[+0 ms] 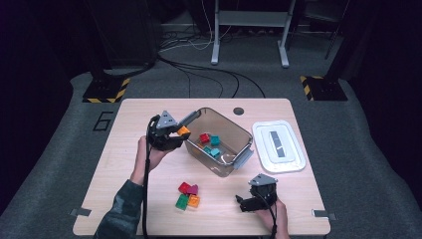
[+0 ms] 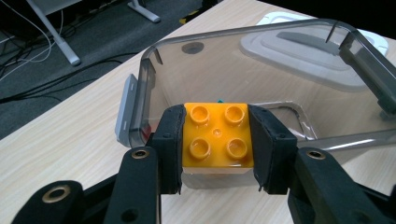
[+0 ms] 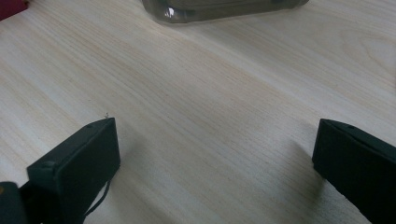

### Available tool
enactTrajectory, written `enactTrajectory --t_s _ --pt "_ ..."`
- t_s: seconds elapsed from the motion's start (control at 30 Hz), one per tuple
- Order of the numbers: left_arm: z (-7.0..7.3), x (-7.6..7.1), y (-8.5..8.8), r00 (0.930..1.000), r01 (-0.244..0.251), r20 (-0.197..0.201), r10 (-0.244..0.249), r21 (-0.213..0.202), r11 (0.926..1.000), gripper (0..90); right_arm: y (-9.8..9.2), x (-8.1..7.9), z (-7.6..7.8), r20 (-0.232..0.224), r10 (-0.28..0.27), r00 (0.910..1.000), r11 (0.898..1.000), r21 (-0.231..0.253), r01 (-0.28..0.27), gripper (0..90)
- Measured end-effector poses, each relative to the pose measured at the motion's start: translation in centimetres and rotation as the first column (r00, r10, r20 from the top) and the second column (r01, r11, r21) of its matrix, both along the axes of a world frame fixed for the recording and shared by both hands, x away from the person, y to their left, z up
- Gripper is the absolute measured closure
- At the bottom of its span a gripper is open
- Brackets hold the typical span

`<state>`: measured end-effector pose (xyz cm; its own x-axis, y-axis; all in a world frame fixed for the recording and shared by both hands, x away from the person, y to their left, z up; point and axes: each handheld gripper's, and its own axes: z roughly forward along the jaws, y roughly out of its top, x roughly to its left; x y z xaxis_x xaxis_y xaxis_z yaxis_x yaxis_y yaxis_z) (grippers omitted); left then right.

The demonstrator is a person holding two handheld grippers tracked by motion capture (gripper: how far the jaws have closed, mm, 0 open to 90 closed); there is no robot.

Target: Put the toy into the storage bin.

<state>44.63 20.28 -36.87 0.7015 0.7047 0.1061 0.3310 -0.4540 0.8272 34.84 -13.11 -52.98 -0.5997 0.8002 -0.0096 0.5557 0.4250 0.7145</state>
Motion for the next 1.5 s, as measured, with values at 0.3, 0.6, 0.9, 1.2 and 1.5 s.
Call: enactTrajectory --t_s 0.3,0.6,0.9,1.2,1.5 --pt "0.5 1.0 -0.4 1.0000 0.002 0.004 -0.002 0.012 0.9999 58.6 0.0 0.0 0.0 -0.004 -0.002 1.0000 1.000 0.001 0.002 0.0" --pt "0.6 1.8 -1.2 1.0000 0.003 0.008 -0.003 0.017 0.9998 58.6 0.0 0.0 0.0 -0.005 -0.003 1.0000 1.000 0.001 0.003 0.0" --pt "0.3 2.8 -1.9 1.0000 0.002 -0.007 -0.002 0.027 0.9996 58.7 0.0 0.0 0.0 -0.001 -0.003 1.0000 1.000 0.002 0.003 0.0" --pt "-0.4 3.9 -2.6 0.9993 0.004 -0.038 -0.003 0.036 0.9993 58.6 0.0 0.0 0.0 -0.001 -0.002 1.0000 1.000 0.002 0.002 0.0" --pt "-1.4 5.0 -3.3 0.9976 -0.003 -0.069 0.006 0.048 0.9989 58.6 0.0 0.0 0.0 -0.001 -0.001 1.0000 1.000 0.000 0.001 0.0"
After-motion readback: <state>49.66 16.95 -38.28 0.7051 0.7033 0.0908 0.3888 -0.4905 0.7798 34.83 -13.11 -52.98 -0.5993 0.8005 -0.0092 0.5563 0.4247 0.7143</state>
